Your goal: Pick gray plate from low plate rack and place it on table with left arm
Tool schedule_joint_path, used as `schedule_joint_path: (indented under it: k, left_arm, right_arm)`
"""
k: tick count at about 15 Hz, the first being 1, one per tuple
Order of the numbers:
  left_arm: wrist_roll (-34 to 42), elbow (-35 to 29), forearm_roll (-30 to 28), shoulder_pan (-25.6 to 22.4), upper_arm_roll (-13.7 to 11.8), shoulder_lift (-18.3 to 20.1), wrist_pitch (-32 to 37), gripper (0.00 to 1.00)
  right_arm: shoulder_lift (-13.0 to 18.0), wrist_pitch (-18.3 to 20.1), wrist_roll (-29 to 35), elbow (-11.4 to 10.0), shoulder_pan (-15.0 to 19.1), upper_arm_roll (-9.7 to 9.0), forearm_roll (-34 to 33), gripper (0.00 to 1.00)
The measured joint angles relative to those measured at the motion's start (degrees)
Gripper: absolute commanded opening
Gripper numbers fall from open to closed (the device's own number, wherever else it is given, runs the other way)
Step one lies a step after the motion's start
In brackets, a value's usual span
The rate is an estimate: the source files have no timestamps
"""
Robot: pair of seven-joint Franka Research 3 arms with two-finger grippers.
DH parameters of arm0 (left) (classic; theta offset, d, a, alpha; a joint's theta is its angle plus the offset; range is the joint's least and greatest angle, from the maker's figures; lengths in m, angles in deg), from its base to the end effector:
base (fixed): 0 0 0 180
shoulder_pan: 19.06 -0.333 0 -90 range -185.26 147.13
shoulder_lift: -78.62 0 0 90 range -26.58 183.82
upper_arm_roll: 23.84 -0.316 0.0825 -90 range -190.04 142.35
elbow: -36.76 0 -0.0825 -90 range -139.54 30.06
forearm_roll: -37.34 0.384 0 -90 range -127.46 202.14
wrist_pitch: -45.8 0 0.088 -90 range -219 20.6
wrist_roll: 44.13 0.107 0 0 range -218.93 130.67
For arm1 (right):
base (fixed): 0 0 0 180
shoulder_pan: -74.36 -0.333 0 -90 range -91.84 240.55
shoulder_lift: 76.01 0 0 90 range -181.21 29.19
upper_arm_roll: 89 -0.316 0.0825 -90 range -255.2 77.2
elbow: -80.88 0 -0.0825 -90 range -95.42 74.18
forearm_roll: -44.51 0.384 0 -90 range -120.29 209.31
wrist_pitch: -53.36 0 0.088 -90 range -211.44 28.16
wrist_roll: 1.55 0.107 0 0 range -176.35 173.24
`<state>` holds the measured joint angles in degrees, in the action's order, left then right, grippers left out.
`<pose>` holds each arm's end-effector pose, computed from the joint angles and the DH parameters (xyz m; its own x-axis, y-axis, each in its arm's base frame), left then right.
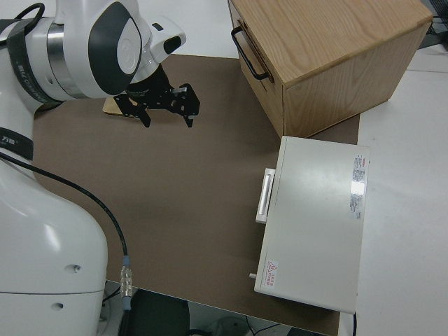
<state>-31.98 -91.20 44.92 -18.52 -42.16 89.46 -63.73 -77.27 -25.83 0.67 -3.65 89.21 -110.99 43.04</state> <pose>0.4488 0.1575 0.4349 0.9880 0.0373 -0.1502 0.0336 -0.9991 -0.0270 0.5375 0.0616 0.6420 0.9903 0.0810 -0.1126 0.0840 -0.9962 0.0217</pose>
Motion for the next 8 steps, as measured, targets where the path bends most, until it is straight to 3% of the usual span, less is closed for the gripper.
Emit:
schedule_joint_path:
  k: [8]
  left_arm:
    - [-1.0, -0.7, -0.7, 0.2, 0.2, 0.4, 0.1, 0.08]
  right_arm:
    - [0.0, 0.0, 0.0, 0.0, 0.0, 0.0, 0.0, 0.983]
